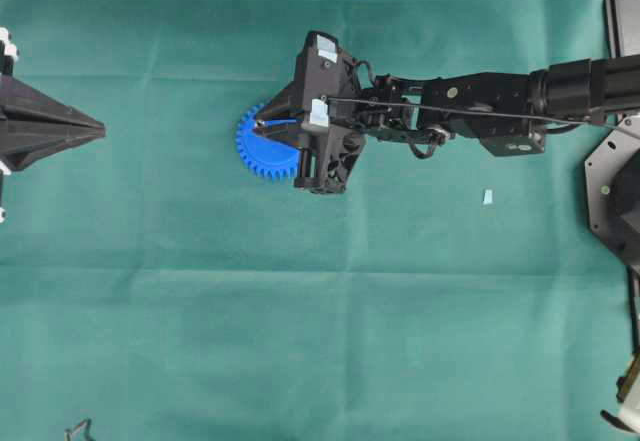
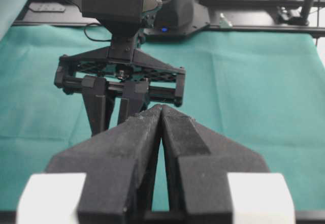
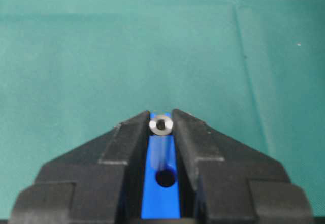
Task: Insert the shaft into the center hole of the gear.
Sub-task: 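Carry the shaft with the right gripper over the blue gear's hole, then lower the shaft with the right gripper into the gear's center hole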
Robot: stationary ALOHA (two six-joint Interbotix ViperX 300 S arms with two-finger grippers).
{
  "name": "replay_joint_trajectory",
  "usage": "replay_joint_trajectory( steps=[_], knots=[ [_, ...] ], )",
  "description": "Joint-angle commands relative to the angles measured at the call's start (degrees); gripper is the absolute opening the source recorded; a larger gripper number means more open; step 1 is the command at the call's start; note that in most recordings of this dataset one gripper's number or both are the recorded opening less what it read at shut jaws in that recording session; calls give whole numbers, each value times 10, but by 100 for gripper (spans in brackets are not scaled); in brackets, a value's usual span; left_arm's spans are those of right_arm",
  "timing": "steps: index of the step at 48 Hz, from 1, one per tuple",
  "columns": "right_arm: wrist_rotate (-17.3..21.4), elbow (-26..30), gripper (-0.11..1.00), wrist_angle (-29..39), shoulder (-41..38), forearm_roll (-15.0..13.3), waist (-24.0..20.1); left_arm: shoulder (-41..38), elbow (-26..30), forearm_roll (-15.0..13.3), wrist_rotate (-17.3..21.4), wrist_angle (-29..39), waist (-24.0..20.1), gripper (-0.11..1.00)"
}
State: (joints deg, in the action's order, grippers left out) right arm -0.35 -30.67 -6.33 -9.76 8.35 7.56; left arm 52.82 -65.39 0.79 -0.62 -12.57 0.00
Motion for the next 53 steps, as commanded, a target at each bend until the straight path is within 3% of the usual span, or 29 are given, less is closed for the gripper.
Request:
replay_joint_trajectory(
  steps=[1,26,53],
  knots=[
    [-1,7,16,2,7,2,0,-2,14,1,-1,-3,-1,0],
    [-4,-16,16,38,82,-3,9,-2,14,2,-2,-3,-1,0],
    [0,-22,16,-6,33,13,19,-4,15,2,-1,-4,-1,0]
  ],
)
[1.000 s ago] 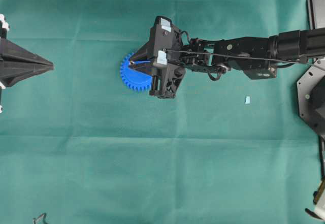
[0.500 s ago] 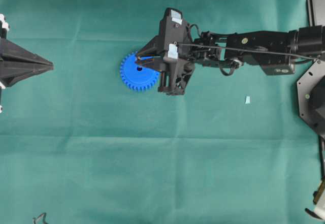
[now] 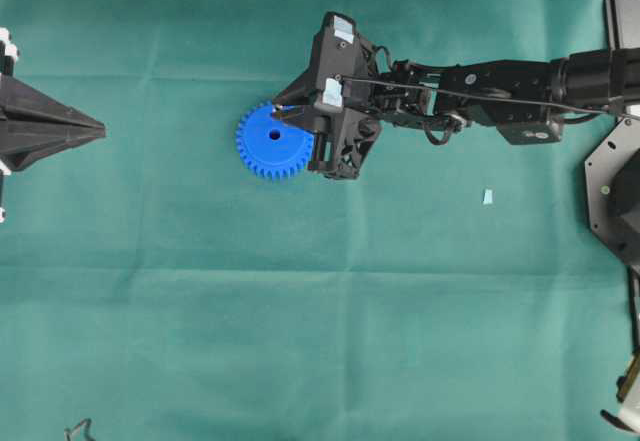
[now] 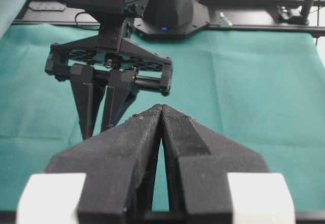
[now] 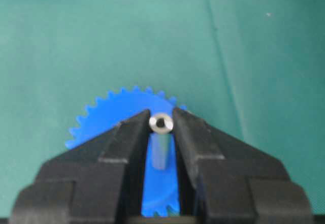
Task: Insert the shaft into the center hole of the gear.
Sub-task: 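Lower the shaft with the right gripper into the gear's center hole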
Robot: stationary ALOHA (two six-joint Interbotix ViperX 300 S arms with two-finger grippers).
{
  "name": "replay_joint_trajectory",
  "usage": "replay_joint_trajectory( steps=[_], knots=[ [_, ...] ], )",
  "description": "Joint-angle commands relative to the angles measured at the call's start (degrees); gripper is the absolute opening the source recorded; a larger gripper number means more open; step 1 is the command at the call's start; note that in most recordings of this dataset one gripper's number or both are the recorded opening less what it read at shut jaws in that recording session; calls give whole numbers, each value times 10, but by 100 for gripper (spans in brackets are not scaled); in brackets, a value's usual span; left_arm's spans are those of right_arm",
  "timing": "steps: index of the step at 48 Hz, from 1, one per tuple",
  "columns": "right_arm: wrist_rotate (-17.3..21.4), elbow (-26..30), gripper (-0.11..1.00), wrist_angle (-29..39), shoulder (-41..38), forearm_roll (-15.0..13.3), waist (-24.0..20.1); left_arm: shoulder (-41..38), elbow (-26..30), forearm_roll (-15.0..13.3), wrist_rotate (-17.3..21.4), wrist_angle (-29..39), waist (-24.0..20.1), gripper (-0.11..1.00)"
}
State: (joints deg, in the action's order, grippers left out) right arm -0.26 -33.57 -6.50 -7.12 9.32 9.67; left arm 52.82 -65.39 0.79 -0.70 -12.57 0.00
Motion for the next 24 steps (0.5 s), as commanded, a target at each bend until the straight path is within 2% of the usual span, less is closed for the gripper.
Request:
replay_joint_trajectory(
  steps=[1,10,24],
  knots=[
    [-1,7,16,-5,7,4,-1,-4,14,2,0,-4,-1,0],
    [-2,8,16,-28,31,3,-9,-4,14,2,-1,-3,-1,0],
    [-1,4,16,-52,11,6,-25,-4,14,2,0,-4,-2,0]
  ],
)
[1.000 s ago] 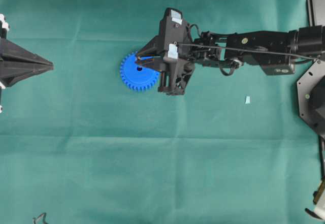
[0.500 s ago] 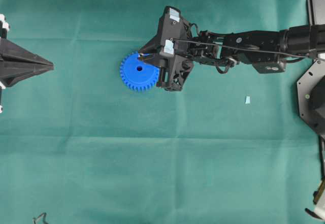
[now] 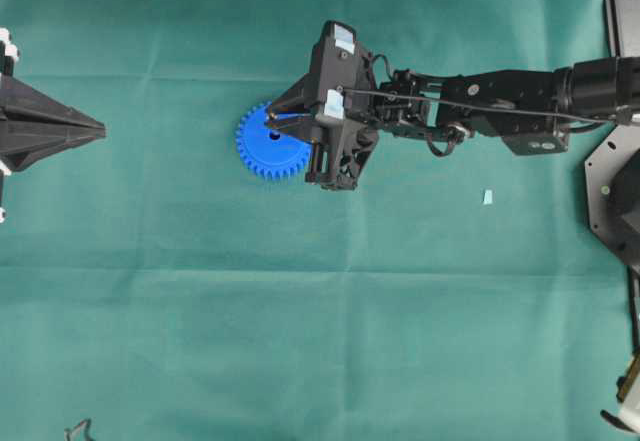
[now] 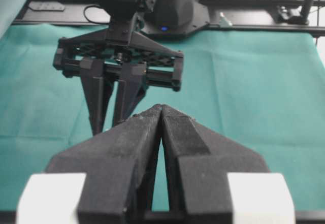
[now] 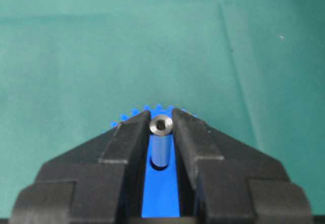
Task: Insert the shaft into the center hole of the gear.
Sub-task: 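Lower the shaft with the right gripper into the gear's center hole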
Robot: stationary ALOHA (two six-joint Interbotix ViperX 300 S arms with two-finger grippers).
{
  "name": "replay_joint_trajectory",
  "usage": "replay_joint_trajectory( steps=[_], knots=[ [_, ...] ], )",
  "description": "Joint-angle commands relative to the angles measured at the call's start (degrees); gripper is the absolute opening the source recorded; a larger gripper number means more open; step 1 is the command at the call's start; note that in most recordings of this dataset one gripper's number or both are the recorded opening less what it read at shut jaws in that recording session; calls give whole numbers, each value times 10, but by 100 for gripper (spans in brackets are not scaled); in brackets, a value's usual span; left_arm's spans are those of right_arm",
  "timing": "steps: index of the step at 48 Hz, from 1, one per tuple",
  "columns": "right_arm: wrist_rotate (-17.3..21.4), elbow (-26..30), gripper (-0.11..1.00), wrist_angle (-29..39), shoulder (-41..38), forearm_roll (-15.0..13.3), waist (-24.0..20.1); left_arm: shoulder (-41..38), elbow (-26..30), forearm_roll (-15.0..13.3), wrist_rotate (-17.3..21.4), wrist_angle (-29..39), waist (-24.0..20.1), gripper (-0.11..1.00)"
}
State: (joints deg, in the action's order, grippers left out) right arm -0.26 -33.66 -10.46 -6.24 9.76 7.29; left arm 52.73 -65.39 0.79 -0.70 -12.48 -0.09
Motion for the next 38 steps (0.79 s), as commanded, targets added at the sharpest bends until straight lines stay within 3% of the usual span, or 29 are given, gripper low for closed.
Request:
replay_joint_trajectory(
  steps=[1,38],
  knots=[
    [-2,4,16,-15,-1,2,-2,-4,14,2,0,-4,0,0],
    [-2,4,16,-21,5,6,-2,-4,14,1,-1,-4,0,0]
  ],
)
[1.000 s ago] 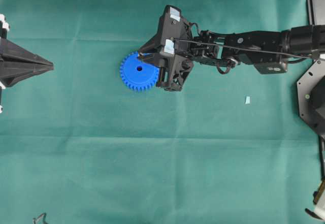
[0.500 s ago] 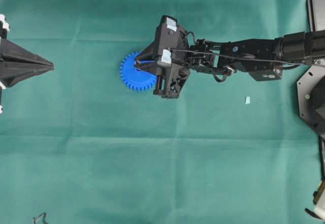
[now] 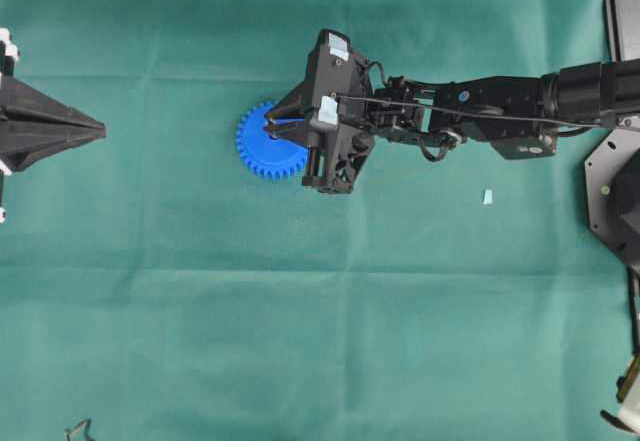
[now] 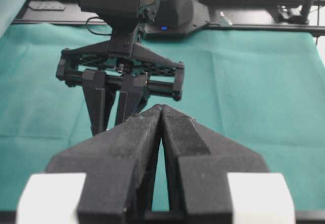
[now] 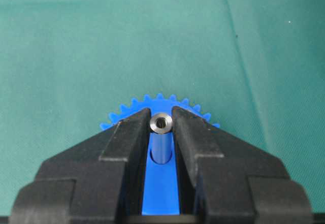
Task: Insert the shaft into the center hole of the gear.
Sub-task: 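Lower the shaft with the right gripper into the gear's center hole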
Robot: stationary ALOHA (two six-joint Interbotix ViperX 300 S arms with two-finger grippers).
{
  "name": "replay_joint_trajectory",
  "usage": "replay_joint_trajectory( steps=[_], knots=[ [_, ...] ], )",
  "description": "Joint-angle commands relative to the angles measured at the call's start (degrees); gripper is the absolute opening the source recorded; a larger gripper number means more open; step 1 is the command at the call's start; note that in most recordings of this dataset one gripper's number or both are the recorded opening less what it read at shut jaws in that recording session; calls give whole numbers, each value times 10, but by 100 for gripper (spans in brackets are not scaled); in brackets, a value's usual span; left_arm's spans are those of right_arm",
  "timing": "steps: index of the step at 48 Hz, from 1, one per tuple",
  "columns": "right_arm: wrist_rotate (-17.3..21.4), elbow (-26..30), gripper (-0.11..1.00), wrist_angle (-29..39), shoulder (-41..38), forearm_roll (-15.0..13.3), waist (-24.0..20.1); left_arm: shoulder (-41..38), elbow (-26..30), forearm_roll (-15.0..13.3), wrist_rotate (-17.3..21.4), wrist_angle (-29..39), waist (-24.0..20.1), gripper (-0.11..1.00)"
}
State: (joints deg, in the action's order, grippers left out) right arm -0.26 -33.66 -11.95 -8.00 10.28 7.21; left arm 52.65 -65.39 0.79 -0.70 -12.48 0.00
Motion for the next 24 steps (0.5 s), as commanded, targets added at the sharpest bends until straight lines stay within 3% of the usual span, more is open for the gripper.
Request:
replay_joint_trajectory(
  steps=[1,24],
  knots=[
    [-1,4,16,-6,23,1,-1,-3,14,2,-1,-4,-1,0],
    [3,-4,16,-28,-28,17,-8,-4,14,1,0,-4,-1,0]
  ],
)
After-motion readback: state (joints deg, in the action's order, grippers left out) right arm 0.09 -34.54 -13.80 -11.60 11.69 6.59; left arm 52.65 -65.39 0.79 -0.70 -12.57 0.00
